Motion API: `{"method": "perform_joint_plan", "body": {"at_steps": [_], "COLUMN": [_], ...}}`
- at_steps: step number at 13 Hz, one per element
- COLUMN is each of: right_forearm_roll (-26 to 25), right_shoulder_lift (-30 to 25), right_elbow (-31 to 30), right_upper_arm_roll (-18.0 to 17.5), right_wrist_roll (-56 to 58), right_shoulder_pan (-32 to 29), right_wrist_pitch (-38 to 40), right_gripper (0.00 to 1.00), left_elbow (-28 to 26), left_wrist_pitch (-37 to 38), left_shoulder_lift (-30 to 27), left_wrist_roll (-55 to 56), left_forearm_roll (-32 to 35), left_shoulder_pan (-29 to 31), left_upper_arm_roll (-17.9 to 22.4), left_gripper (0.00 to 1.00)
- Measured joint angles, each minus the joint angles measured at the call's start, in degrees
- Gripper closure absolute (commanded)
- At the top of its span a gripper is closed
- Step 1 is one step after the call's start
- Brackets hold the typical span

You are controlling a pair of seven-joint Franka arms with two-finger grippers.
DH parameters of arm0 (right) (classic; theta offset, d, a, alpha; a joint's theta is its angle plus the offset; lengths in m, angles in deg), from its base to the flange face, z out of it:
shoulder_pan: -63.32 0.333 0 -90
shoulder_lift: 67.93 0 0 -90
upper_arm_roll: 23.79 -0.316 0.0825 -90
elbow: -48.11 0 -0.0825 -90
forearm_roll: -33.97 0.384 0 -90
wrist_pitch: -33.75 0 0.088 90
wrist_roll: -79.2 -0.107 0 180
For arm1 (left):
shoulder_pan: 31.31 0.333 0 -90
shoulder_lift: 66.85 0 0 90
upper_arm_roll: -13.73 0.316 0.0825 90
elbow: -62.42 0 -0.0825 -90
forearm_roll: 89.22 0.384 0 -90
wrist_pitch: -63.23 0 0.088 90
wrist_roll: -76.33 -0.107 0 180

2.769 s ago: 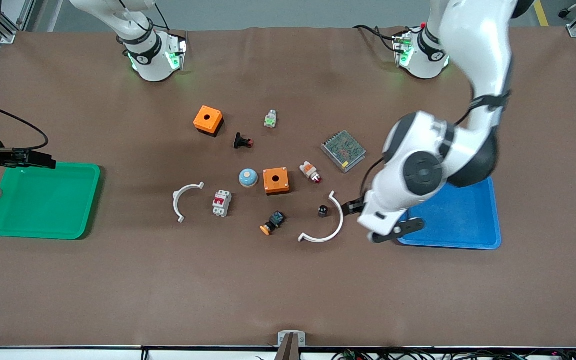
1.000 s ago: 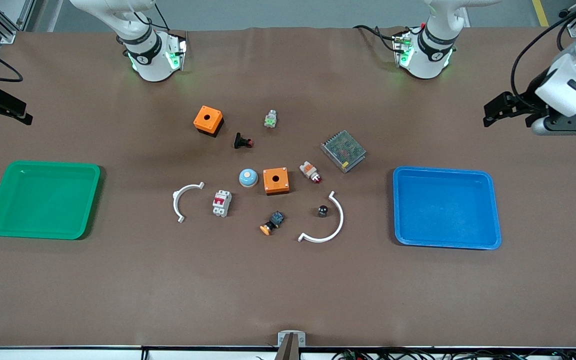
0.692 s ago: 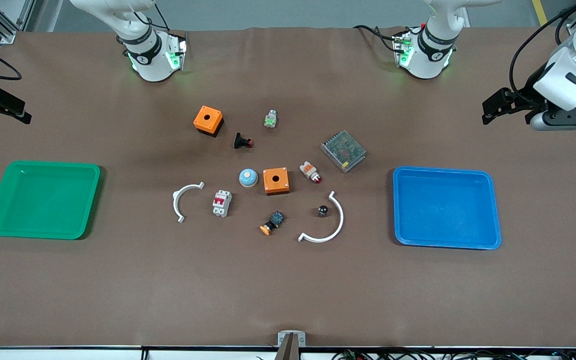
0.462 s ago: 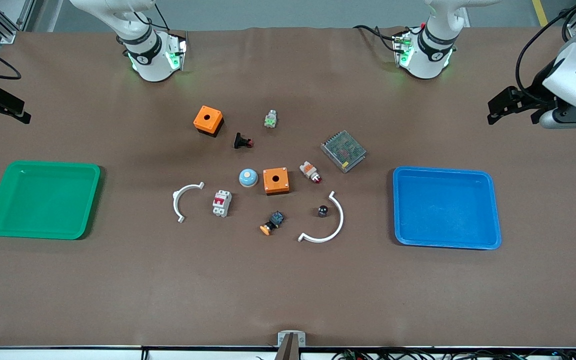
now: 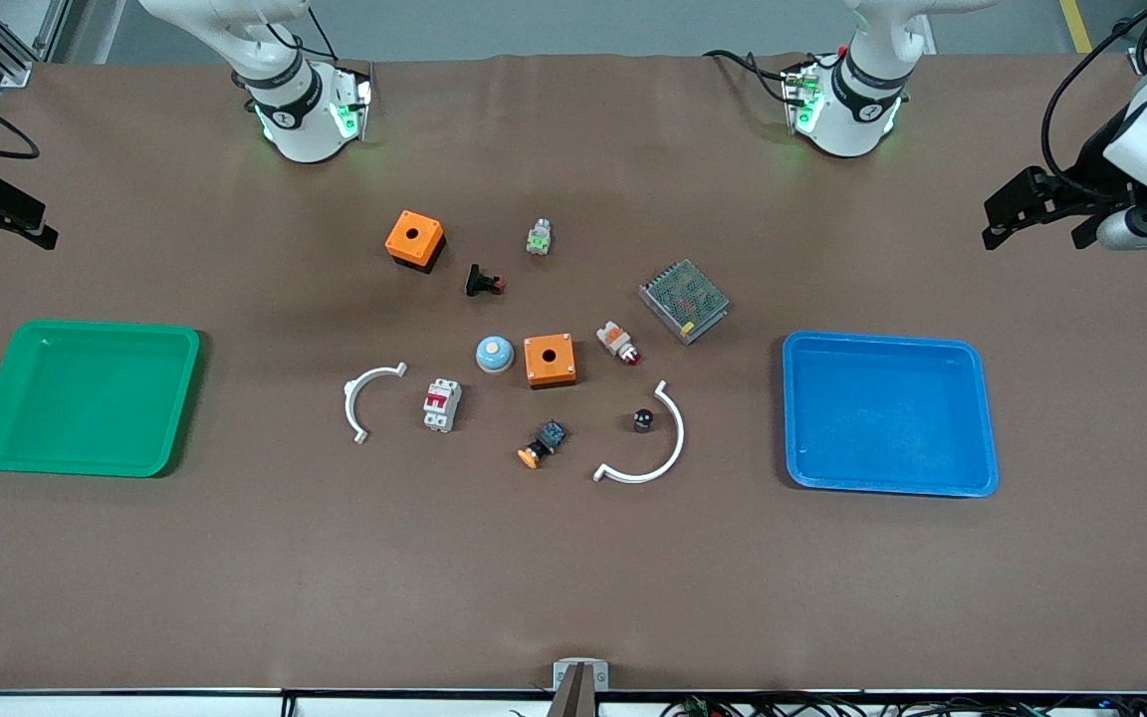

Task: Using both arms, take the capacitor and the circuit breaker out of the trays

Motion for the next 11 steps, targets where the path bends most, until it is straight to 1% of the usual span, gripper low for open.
{"method": "perform_joint_plan", "body": {"at_steps": [5,11], "right_forearm_roll": [0.0,0.02], "right_shoulder_lift": [-0.29,-0.37], "right_elbow": [-0.17,-0.39], "right_upper_arm_roll": [0.04,0.04], "right_wrist_roll": [0.0,0.0], "right_shoulder_pan": [0.0,0.0], "right_wrist_pitch": [-0.05,-0.05], "right_gripper": [0.0,0.0], "left_elbow": [1.2,1.5], "left_wrist_pitch": [-0.13,-0.12], "left_shoulder_lift": [2.53,2.6], "left_wrist_roll": [0.0,0.0], "left_forearm_roll": [0.0,0.0], "left_shoulder_pan": [0.01,0.01], "left_upper_arm_roll": [0.0,0.0], "left_gripper": [0.0,0.0]}}
